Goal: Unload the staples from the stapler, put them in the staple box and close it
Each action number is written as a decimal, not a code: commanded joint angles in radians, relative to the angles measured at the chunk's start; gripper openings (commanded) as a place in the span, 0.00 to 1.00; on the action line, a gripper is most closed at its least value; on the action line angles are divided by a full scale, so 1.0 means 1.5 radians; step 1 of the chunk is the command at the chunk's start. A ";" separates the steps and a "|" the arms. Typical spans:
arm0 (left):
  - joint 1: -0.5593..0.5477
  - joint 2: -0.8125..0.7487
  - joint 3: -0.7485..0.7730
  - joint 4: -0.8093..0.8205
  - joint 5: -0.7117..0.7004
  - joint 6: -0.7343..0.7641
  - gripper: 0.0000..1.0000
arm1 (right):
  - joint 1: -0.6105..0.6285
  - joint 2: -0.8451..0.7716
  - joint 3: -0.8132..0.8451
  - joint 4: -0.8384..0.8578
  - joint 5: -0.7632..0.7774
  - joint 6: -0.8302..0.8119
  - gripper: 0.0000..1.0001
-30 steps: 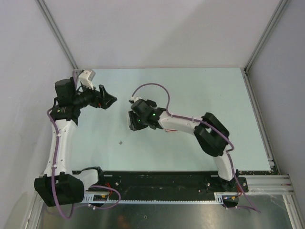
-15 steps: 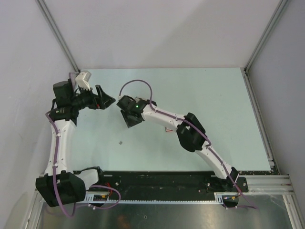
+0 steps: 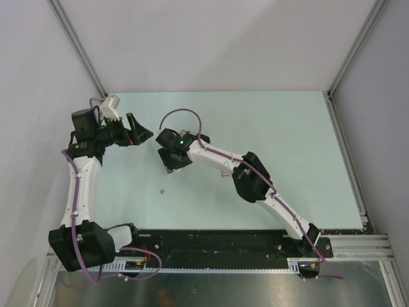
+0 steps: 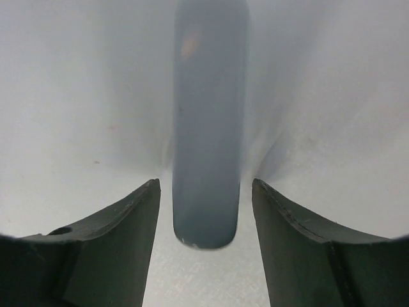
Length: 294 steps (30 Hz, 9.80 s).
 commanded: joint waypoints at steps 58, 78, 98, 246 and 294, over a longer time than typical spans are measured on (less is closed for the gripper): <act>-0.122 0.030 -0.013 0.016 -0.088 0.096 0.95 | -0.179 -0.552 -0.899 0.289 0.184 0.133 0.43; -0.140 0.037 -0.026 0.019 -0.109 0.117 0.95 | -0.167 -0.577 -0.759 0.386 0.087 -0.056 0.74; -0.142 0.071 -0.037 0.019 -0.132 0.157 0.98 | -0.181 -0.171 -0.209 0.208 -0.010 -0.351 0.74; -0.511 0.199 -0.232 0.475 -0.455 0.639 0.00 | -0.215 -0.865 -1.058 0.500 -0.133 0.131 0.00; -0.643 0.191 -0.119 0.297 -0.258 0.399 0.19 | -0.290 -0.856 -0.987 0.685 -0.140 0.133 0.00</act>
